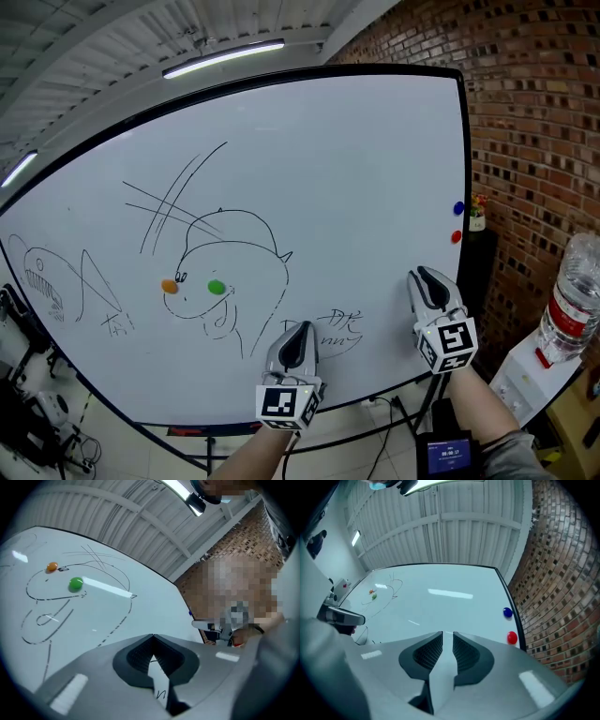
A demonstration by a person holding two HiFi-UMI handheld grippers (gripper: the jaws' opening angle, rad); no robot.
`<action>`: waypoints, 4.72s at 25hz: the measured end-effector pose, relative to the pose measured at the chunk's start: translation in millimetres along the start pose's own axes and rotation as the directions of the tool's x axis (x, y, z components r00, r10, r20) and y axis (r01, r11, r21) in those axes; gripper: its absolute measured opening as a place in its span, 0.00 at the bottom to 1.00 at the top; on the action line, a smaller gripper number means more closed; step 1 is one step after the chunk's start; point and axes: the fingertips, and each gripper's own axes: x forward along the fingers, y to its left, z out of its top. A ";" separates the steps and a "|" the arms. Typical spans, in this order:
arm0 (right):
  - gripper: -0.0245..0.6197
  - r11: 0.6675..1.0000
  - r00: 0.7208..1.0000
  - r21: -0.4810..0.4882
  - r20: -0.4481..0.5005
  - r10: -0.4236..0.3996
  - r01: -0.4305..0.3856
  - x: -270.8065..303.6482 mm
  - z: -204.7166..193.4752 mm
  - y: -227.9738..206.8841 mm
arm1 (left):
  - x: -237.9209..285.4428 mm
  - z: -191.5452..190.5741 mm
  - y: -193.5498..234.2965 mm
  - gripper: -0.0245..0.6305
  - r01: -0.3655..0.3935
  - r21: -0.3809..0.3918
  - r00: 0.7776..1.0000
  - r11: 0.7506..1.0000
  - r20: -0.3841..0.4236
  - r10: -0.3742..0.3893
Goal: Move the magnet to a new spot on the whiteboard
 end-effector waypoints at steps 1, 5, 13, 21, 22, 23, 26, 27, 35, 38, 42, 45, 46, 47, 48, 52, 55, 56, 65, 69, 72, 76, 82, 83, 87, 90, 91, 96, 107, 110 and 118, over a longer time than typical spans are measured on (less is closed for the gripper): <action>0.14 1.000 1.000 -0.001 0.006 0.011 -0.011 0.3 2.8 13.2 | -7.1 2.0 8.3 0.04 -0.014 0.003 1.000 1.000 -0.004 0.014; 0.05 0.998 0.998 0.001 0.004 0.062 -0.062 2.0 13.5 65.9 | -36.6 11.7 38.9 0.04 -0.051 0.002 0.998 0.999 -0.022 0.051; 0.05 0.982 0.982 0.019 -0.012 0.190 -0.190 16.0 22.5 184.2 | -99.8 30.5 106.3 0.04 -0.120 0.031 0.992 0.992 -0.027 0.121; 0.05 0.956 0.957 0.042 0.007 0.289 -0.289 30.9 35.8 292.5 | -151.4 47.3 169.5 0.04 -0.175 0.071 0.984 0.982 -0.031 0.177; 0.05 0.952 0.953 0.044 0.009 0.301 -0.301 32.5 37.6 304.7 | -156.5 49.4 176.0 0.04 -0.180 0.076 0.983 0.981 -0.029 0.183; 0.05 0.949 0.950 0.044 0.012 0.313 -0.313 33.9 39.6 316.2 | -161.3 51.3 182.2 0.04 -0.185 0.081 0.982 0.979 -0.026 0.188; 0.05 0.942 0.943 0.039 0.021 0.332 -0.333 38.5 44.4 341.6 | -171.9 55.8 196.5 0.04 -0.194 0.087 0.980 0.977 -0.024 0.197; 0.05 0.942 0.942 0.037 0.023 0.334 -0.334 40.2 45.2 346.7 | -174.4 57.0 199.8 0.04 -0.195 0.088 0.980 0.977 -0.024 0.198; 0.05 0.955 0.953 -0.003 0.058 0.298 -0.298 61.0 59.7 356.8 | -181.4 61.1 218.6 0.04 -0.193 0.104 0.981 0.976 -0.001 0.194; 0.05 0.965 0.962 -0.032 0.087 0.261 -0.259 68.3 69.0 352.4 | -183.1 61.8 222.4 0.04 -0.190 0.103 0.982 0.976 0.001 0.191; 0.21 0.971 0.965 -0.065 0.114 0.235 -0.229 79.4 81.3 349.6 | -184.6 60.8 230.6 0.04 -0.195 0.096 0.981 0.976 0.008 0.195; 0.27 0.974 0.967 -0.088 0.128 0.220 -0.210 87.3 88.9 348.7 | -186.6 59.2 233.4 0.04 -0.195 0.094 0.981 0.976 0.005 0.196; 0.28 0.974 0.968 -0.097 0.130 0.214 -0.202 89.4 90.9 348.5 | -187.6 58.6 233.8 0.04 -0.195 0.095 0.981 0.976 0.004 0.196; 0.29 0.975 0.970 -0.106 0.132 0.207 -0.194 91.7 92.6 348.1 | -188.4 58.2 234.1 0.04 -0.194 0.095 0.981 0.976 0.002 0.195; 0.30 0.976 0.972 -0.114 0.131 0.197 -0.183 94.2 93.9 347.5 | -189.2 58.0 234.6 0.04 -0.193 0.094 0.981 0.977 -0.001 0.194; 0.32 0.980 0.981 -0.136 0.110 0.158 -0.142 105.3 94.5 344.1 | -192.9 59.7 241.2 0.04 -0.202 0.104 0.979 0.974 0.005 0.203; 0.30 0.979 0.985 -0.161 0.099 0.140 -0.123 108.2 94.2 343.5 | -194.9 60.6 244.3 0.04 -0.208 0.107 0.978 0.972 0.006 0.208; 0.29 0.977 0.985 -0.175 0.098 0.139 -0.120 107.8 94.2 344.2 | -195.0 60.4 244.6 0.04 -0.208 0.108 0.978 0.972 0.005 0.209; 0.23 0.977 0.988 -0.166 0.053 0.146 -0.135 100.7 83.1 333.9 | -187.6 54.4 228.8 0.04 -0.189 0.102 0.982 0.977 -0.005 0.190; 0.23 0.979 0.990 -0.168 0.060 0.130 -0.118 85.2 74.6 317.6 | -180.2 47.3 214.3 0.04 -0.169 0.092 0.985 0.981 -0.021 0.172; 0.23 0.979 0.993 -0.174 0.037 0.114 -0.106 73.6 63.9 299.7 | -169.7 38.8 197.8 0.04 -0.147 0.078 0.988 0.986 -0.030 0.149; 0.23 0.982 0.997 -0.172 0.002 0.076 -0.075 57.4 50.0 261.5 | -150.1 29.3 166.7 0.04 -0.108 0.056 0.993 0.993 -0.037 0.110; 0.23 0.985 0.999 -0.173 -0.053 0.008 -0.017 32.8 25.0 186.3 | -109.9 13.1 112.0 0.04 -0.047 0.025 0.997 0.999 -0.052 0.048; 0.23 0.985 0.998 -0.173 -0.061 -0.003 -0.008 29.3 20.3 172.8 | -102.4 9.5 103.1 0.04 -0.039 0.023 0.998 0.999 -0.052 0.040; 0.23 0.984 0.994 -0.172 -0.092 -0.051 0.035 15.7 1.5 118.1 | -71.4 -4.5 65.6 0.04 0.000 0.009 0.998 1.000 -0.058 0.000; 0.23 0.982 0.991 -0.176 -0.109 -0.083 0.063 6.8 -9.6 79.1 | -48.0 -12.9 38.3 0.04 0.029 -0.001 0.998 1.000 -0.059 -0.029; 0.23 0.981 0.989 -0.178 -0.114 -0.094 0.073 4.1 -12.9 66.2 | -40.2 -15.3 29.6 0.04 0.037 -0.005 0.998 0.999 -0.058 -0.038; 0.23 0.974 0.978 -0.189 -0.141 -0.154 0.126 -7.4 -33.7 2.0 | -5.2 -29.2 -9.3 0.04 0.073 -0.018 0.996 0.997 -0.056 -0.074; 0.23 0.968 0.962 -0.181 -0.179 -0.207 0.175 -12.9 -67.8 -97.5 | 52.1 -47.1 -66.6 0.04 0.106 -0.026 0.993 0.994 -0.049 -0.107; 0.23 0.970 0.961 -0.169 -0.182 -0.207 0.176 -8.6 -75.0 -112.8 | 63.8 -48.0 -74.1 0.04 0.107 -0.020 0.993 0.994 -0.041 -0.108; 0.24 0.982 0.975 -0.119 -0.153 -0.161 0.144 -2.9 -79.1 -124.2 | 81.0 -52.5 -85.9 0.04 0.105 -0.003 0.994 0.995 -0.034 -0.105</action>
